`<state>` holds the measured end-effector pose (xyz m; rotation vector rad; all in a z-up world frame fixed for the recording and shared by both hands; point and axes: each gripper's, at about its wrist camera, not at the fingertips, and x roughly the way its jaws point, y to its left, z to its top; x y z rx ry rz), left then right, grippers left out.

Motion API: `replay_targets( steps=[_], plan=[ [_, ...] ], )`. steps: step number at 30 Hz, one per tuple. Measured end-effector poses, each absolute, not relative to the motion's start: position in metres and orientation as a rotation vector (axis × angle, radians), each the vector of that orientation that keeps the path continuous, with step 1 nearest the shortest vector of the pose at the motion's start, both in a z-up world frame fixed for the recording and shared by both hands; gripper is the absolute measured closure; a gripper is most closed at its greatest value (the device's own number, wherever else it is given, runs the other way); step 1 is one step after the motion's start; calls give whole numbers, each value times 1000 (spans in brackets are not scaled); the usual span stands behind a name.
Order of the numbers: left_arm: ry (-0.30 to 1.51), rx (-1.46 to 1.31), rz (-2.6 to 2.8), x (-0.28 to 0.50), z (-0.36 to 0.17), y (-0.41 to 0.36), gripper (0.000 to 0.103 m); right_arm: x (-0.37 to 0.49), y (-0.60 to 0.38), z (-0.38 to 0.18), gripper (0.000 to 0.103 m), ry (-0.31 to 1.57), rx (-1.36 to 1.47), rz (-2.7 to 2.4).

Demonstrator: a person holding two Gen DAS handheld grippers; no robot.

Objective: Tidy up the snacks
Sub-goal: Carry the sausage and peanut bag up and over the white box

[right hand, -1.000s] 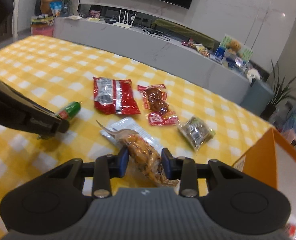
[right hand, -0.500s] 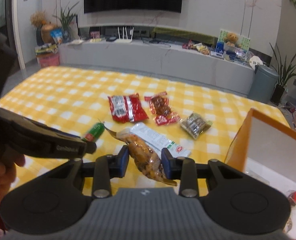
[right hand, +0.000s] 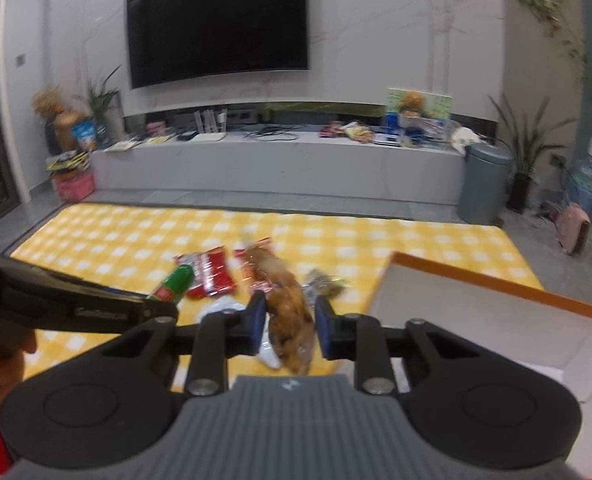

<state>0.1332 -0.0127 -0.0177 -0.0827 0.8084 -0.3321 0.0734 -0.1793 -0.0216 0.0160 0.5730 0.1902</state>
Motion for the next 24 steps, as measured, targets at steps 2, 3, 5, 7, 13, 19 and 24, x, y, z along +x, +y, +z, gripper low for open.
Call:
replay_targets(
  steps=[2, 3, 5, 7, 13, 19, 24],
  plan=[
    [798, -82, -360, 136, -12, -25, 78, 76, -198, -15, 84, 581, 72, 190],
    [794, -82, -378, 137, -10, -30, 78, 76, -206, -12, 84, 584, 92, 187],
    [789, -82, -416, 140, -5, -42, 78, 78, -220, -7, 84, 589, 106, 172],
    [781, -66, -444, 143, 0, -56, 78, 77, -228, -3, 84, 586, 81, 143],
    [774, -19, -541, 151, 9, -96, 78, 76, -249, 5, 84, 599, -5, 73],
    [785, 59, -631, 157, 6, -139, 78, 76, -277, 0, 84, 654, -108, -21],
    [836, 89, -708, 164, -11, -173, 78, 81, -307, -6, 84, 716, -140, -79]
  ],
)
